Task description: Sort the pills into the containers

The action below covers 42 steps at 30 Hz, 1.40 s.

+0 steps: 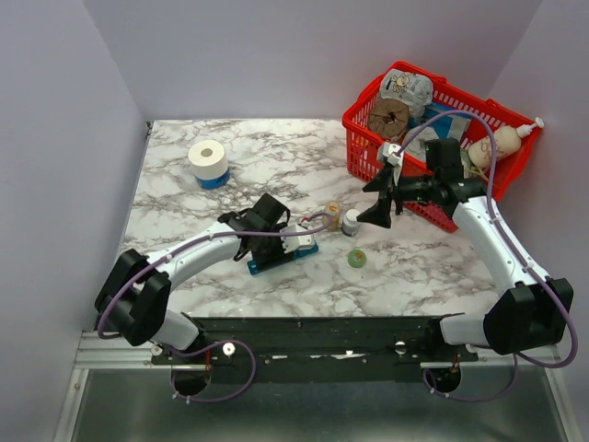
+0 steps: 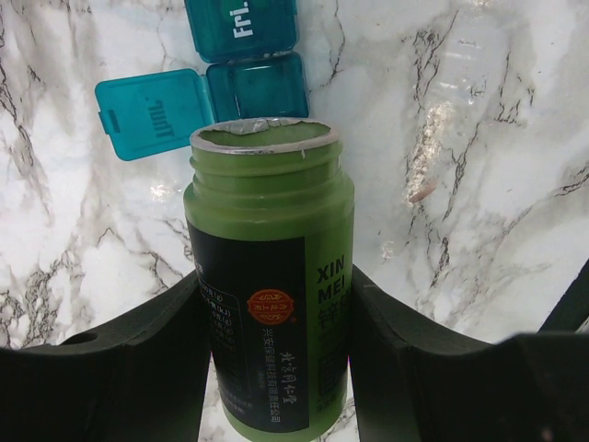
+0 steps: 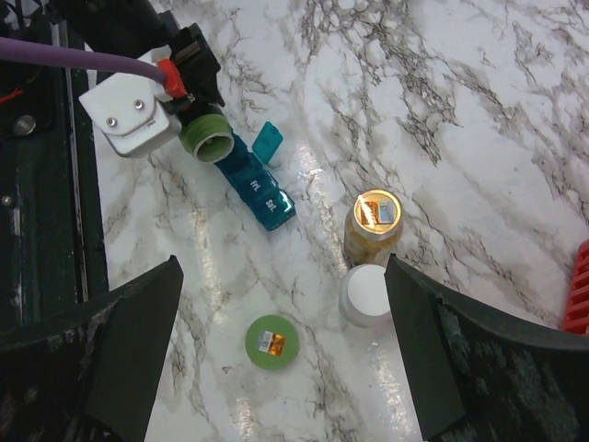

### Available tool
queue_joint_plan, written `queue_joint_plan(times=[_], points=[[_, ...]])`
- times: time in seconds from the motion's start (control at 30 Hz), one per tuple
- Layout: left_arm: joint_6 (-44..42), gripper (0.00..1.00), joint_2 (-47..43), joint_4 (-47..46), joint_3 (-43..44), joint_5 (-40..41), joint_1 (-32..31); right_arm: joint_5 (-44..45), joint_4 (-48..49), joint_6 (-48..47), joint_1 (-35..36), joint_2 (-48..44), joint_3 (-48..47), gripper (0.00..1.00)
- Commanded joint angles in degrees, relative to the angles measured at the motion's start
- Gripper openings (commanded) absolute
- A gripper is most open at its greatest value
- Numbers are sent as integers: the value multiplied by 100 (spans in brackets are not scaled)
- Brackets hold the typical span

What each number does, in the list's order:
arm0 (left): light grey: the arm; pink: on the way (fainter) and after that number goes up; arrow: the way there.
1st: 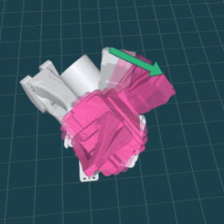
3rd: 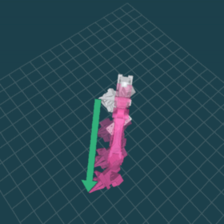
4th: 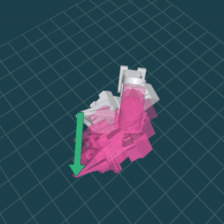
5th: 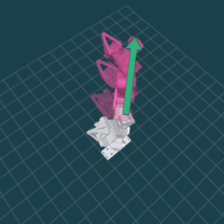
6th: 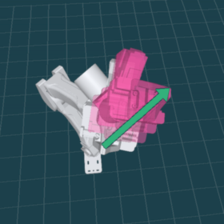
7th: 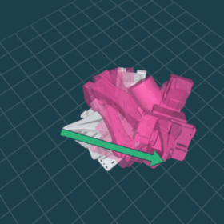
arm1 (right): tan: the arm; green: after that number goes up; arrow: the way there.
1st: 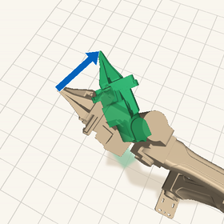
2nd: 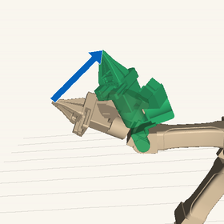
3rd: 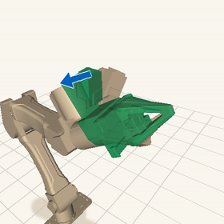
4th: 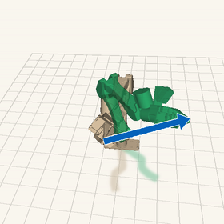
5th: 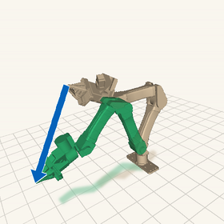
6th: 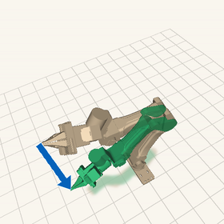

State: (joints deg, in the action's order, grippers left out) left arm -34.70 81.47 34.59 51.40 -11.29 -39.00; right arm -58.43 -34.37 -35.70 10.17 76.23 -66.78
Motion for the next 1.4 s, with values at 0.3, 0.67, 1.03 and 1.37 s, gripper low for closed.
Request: queue_joint_plan(times=[0.3, 0.67, 1.03, 1.37], points=[[42, 0, 597, 610, 617, 645, -204, -449, -140, -235, -139, 41, 34, 100], [112, 0, 905, 804, 977, 1006, -292, -651, -307, -306, -226, 112, -27, 100], [183, 0, 1064, 1190, 1215, 1340, -406, -748, -377, -332, -270, 165, -45, 100], [271, 0, 1240, 1437, 1470, 1524, -547, -827, -456, -376, -314, 226, -80, 100]])
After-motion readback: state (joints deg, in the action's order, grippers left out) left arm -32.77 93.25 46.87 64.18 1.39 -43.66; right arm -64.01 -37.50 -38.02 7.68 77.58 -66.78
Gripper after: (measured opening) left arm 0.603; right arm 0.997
